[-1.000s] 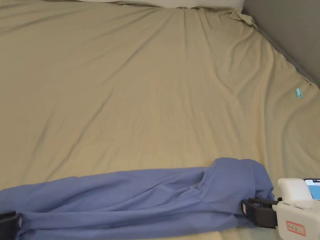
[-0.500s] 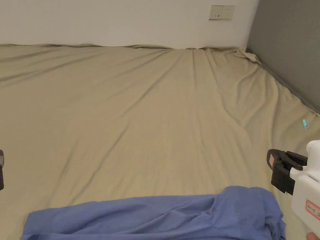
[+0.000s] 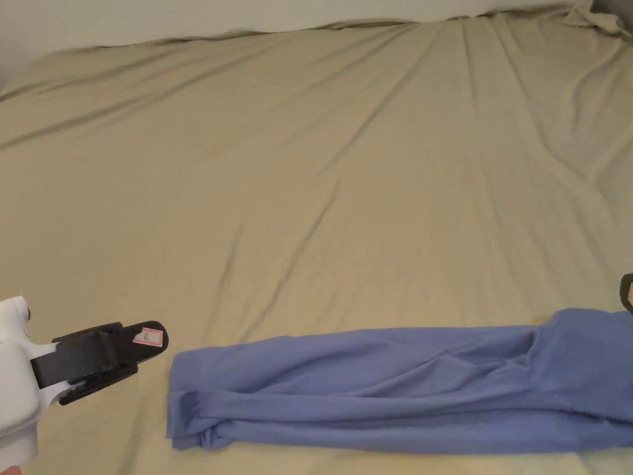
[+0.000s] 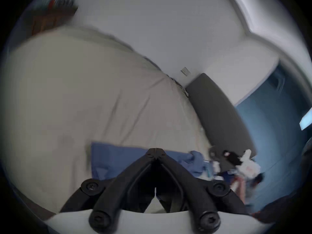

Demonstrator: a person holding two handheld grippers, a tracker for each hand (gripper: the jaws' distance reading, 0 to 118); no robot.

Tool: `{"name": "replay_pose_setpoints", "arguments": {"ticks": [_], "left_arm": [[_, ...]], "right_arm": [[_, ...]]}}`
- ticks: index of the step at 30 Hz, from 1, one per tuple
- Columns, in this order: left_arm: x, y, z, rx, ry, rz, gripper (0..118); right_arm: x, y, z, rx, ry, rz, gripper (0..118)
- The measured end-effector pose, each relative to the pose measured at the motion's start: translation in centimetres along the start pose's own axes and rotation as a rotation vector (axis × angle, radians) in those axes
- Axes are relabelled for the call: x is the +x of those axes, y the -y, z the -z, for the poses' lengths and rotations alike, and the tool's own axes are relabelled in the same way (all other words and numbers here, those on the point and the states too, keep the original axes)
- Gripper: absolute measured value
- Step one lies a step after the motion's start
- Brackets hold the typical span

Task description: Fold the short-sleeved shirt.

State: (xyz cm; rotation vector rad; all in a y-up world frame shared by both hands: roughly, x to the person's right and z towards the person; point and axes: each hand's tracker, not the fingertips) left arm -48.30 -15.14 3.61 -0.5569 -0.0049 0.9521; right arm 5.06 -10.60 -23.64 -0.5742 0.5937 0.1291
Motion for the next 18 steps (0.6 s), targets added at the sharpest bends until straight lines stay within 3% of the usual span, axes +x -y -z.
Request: {"name": "replay_pose_setpoints", "arguments": {"ticks": [1, 2, 4, 8, 13, 15, 17, 18], "left_arm": [[-1.7, 0.0, 0.1, -0.037, 0.05, -0.06, 0], [-3.4, 0.1, 0.3, -0.065, 0.085, -0.113, 15], [-5.9, 0.7, 0.8, -0.087, 0.094, -0.188, 83], [-9.6, 0.9, 2.6, -0.117, -0.048, -0.19, 86], [-12.3, 2.1, 7.5, -0.231, -0.037, -0.284, 86], [-12.2, 2.7, 9.5, -0.216, 0.155, -0.325, 86], [-11.8, 3.3, 12.8, -0.248, 0.155, -0.367, 84], [-11.3, 3.3, 13.4, -0.205, 0.223, -0.327, 78]], "right_arm": [[-0.3, 0.2, 0.2, -0.012, -0.007, -0.002, 2], [-0.9, 0.3, 0.4, -0.025, -0.011, -0.001, 2], [-1.7, 0.6, 0.8, -0.048, -0.033, 0.001, 2], [-3.2, 1.0, 1.8, -0.084, -0.047, -0.006, 2], [-4.2, 1.1, 3.1, -0.123, -0.071, -0.009, 2], [-4.3, 0.9, 3.6, -0.131, -0.077, -0.013, 2], [-4.5, 0.8, 3.9, -0.137, -0.087, -0.014, 2], [-4.5, 0.7, 4.1, -0.139, -0.091, -0.017, 2]]}}
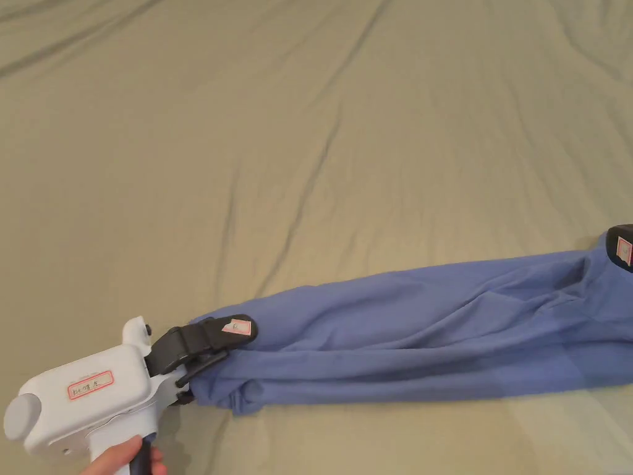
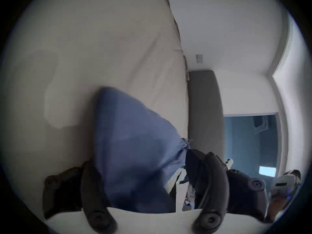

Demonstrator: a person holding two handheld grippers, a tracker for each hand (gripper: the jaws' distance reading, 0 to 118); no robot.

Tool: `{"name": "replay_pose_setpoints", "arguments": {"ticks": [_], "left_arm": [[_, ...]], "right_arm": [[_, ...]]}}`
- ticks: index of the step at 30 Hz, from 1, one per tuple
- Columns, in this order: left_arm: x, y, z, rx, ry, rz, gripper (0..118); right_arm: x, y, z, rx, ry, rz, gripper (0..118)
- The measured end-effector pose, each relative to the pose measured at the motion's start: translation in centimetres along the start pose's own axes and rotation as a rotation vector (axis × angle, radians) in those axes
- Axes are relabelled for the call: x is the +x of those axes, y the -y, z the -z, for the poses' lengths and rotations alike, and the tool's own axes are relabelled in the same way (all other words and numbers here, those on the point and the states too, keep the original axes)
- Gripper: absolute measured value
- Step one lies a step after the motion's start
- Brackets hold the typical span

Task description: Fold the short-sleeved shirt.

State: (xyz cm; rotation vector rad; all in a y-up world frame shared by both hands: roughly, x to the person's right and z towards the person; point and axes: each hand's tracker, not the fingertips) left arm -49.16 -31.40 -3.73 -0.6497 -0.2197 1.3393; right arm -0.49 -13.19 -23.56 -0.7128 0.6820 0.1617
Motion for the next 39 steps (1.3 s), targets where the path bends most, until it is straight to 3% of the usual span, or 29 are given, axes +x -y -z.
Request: {"name": "replay_pose_setpoints", "arguments": {"ticks": [1, 2, 3, 4, 5, 6, 13, 18, 21, 23, 24, 26, 29, 33, 34, 35, 37, 39], "left_arm": [[0.3, 0.1, 0.1, 0.008, -0.016, 0.038, 51], [1.0, 0.5, 0.8, 0.023, -0.166, 0.061, 13], [1.1, 0.7, 1.6, 0.026, -0.26, 0.141, 13], [1.0, 1.0, 1.4, 0.025, -0.273, 0.138, 13], [1.0, 1.2, 0.2, 0.02, -0.153, 0.086, 13], [1.2, 1.2, -0.6, 0.025, -0.131, 0.057, 14], [3.6, 0.5, -7.3, 0.051, -0.255, 0.134, 13], [9.1, 0.2, -10.9, 0.159, -0.586, 0.296, 13], [13.9, 1.5, -9.1, 0.155, -0.911, 0.401, 13], [16.9, 3.8, -4.9, 0.1, -1.107, 0.63, 13], [17.9, 4.9, -2.6, 0.071, -1.148, 0.682, 13], [18.9, 6.1, 1.3, -0.01, -1.095, 0.734, 13], [19.0, 7.3, 7.5, -0.115, -0.924, 0.722, 13], [17.4, 8.3, 14.4, -0.277, -0.814, 0.668, 13], [16.9, 8.3, 15.2, -0.295, -0.772, 0.633, 15], [16.4, 8.0, 15.5, -0.303, -0.737, 0.566, 25], [16.0, 7.6, 15.3, -0.286, -0.626, 0.454, 83], [16.7, 7.3, 13.3, -0.241, -0.519, 0.379, 84]], "right_arm": [[-0.1, 0.0, 0.1, -0.001, 0.001, -0.003, 2], [-0.1, -0.1, 0.1, -0.005, 0.002, -0.008, 2], [0.0, -0.1, 0.0, -0.006, 0.001, -0.012, 2], [0.2, -0.1, -0.1, -0.007, 0.002, -0.014, 2], [0.3, -0.2, -0.1, -0.008, 0.004, -0.017, 2], [0.5, -0.2, -0.3, -0.009, 0.007, -0.021, 2], [1.3, -0.3, -0.9, 0.011, 0.003, -0.017, 2], [2.1, -0.1, -1.3, 0.029, -0.011, -0.005, 2], [2.9, 0.2, -1.9, 0.046, -0.023, 0.019, 2], [3.5, 0.5, -2.2, 0.06, -0.021, 0.031, 2], [3.9, 0.7, -2.3, 0.064, -0.021, 0.039, 2], [4.6, 1.0, -2.6, 0.07, -0.027, 0.054, 2], [5.7, 1.5, -3.1, 0.074, -0.026, 0.072, 2], [7.3, 2.6, -4.0, 0.076, -0.007, 0.114, 2], [7.7, 2.9, -4.2, 0.074, 0.001, 0.12, 2], [8.1, 3.2, -4.3, 0.072, 0.011, 0.128, 2], [8.8, 3.7, -4.5, 0.066, 0.026, 0.148, 2], [9.3, 3.9, -4.5, 0.058, 0.031, 0.157, 2]]}}
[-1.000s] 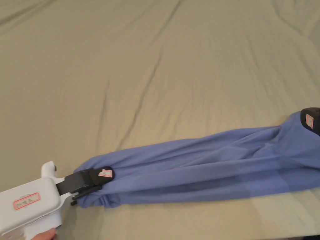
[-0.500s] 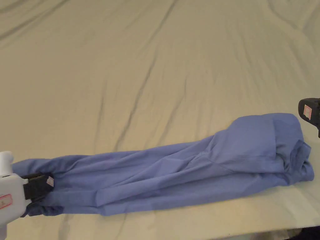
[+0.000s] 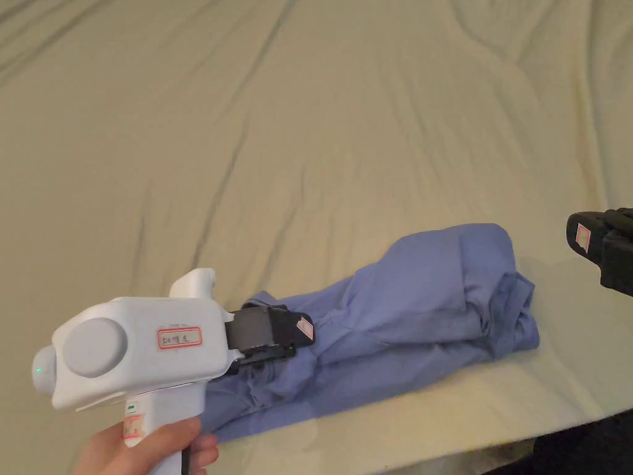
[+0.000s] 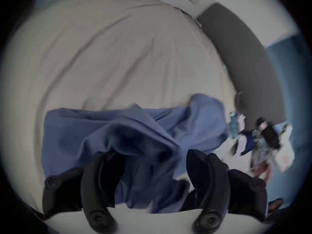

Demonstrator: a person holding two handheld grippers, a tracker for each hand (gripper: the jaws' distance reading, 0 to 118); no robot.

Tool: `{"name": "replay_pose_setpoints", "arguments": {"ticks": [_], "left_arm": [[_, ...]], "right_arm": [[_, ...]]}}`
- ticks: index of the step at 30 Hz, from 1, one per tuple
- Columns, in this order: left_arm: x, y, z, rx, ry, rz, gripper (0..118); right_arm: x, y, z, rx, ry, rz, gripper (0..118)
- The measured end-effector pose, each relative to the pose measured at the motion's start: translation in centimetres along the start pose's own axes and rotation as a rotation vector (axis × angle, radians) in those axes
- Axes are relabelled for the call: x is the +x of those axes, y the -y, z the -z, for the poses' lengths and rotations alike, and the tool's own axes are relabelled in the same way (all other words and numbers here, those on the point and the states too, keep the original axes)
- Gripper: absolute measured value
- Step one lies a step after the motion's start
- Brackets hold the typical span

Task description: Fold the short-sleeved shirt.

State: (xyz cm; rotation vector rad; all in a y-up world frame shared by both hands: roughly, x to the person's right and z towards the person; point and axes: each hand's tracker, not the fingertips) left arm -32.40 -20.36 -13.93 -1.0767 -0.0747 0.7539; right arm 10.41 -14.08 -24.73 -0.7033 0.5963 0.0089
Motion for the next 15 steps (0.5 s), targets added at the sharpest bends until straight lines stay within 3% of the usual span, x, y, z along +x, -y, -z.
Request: {"name": "replay_pose_setpoints", "arguments": {"ticks": [2, 5, 8, 9, 10, 15], "left_arm": [[0.4, 0.3, -3.8, 0.081, -0.004, 0.01, 84], [0.2, 0.8, -9.1, 0.225, -0.261, 0.083, 85], [0.7, 1.3, -9.1, 0.243, -0.526, 0.233, 50], [0.7, 1.2, -7.7, 0.211, -0.579, 0.275, 50], [0.6, 0.9, -6.2, 0.187, -0.578, 0.252, 0], [2.4, 1.4, 2.9, -0.009, -0.427, 0.333, 0]], "right_arm": [[0.2, 0.0, 0.1, -0.005, -0.001, 0.007, 2], [-0.1, -0.1, 0.5, -0.012, -0.011, 0.006, 2], [-0.8, -0.3, 0.9, -0.015, -0.024, -0.01, 2], [-1.1, -0.4, 1.0, -0.016, -0.027, -0.015, 2], [-1.2, -0.5, 1.1, -0.018, -0.027, -0.021, 2], [-1.5, -0.8, 1.2, -0.029, -0.016, -0.043, 2]]}}
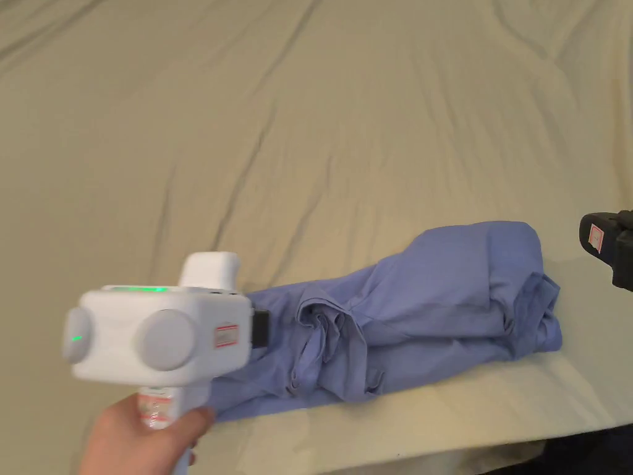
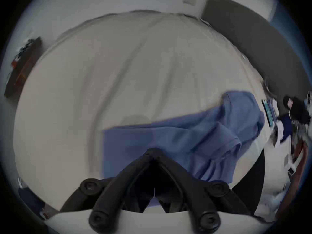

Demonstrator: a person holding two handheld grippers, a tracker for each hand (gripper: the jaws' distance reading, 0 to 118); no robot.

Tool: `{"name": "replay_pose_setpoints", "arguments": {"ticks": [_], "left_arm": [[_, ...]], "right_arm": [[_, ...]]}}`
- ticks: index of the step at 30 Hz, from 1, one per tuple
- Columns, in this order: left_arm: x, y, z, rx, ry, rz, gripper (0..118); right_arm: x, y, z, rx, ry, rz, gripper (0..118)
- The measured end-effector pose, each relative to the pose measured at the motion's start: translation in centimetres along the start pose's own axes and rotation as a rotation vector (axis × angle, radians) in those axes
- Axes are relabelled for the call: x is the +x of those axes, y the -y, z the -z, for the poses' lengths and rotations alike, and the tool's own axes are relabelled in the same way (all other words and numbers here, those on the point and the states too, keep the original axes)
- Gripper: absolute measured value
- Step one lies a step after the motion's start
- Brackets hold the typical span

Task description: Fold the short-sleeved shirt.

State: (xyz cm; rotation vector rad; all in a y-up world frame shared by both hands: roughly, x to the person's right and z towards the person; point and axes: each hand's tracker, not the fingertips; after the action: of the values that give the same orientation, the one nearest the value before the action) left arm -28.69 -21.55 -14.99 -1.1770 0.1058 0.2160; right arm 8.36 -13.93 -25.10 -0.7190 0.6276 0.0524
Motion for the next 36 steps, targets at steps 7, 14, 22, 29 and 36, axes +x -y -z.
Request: {"name": "replay_pose_setpoints", "arguments": {"ticks": [7, 14, 22, 29, 36], "left_arm": [[7.9, -1.1, 2.8, -0.027, -0.22, 0.226, 0], [8.7, -1.7, -0.9, 0.013, 0.087, 0.171, 0], [-7.5, 1.8, -8.0, 0.143, 0.563, -0.208, 0], [-19.4, 7.1, -4.3, 0.087, 0.613, -0.434, 87], [-19.0, 7.3, 3.0, 0.074, 0.735, -0.556, 87]], "right_arm": [[0.4, 0.2, 0.6, -0.029, 0.026, -0.005, 2], [0.0, 0.0, 0.8, -0.031, 0.01, -0.001, 2], [-1.3, -0.9, -0.2, -0.01, -0.011, -0.023, 2], [-3.4, -0.7, 0.5, -0.034, -0.049, -0.035, 2], [-4.7, -0.9, 1.3, -0.058, -0.079, -0.046, 2]]}}
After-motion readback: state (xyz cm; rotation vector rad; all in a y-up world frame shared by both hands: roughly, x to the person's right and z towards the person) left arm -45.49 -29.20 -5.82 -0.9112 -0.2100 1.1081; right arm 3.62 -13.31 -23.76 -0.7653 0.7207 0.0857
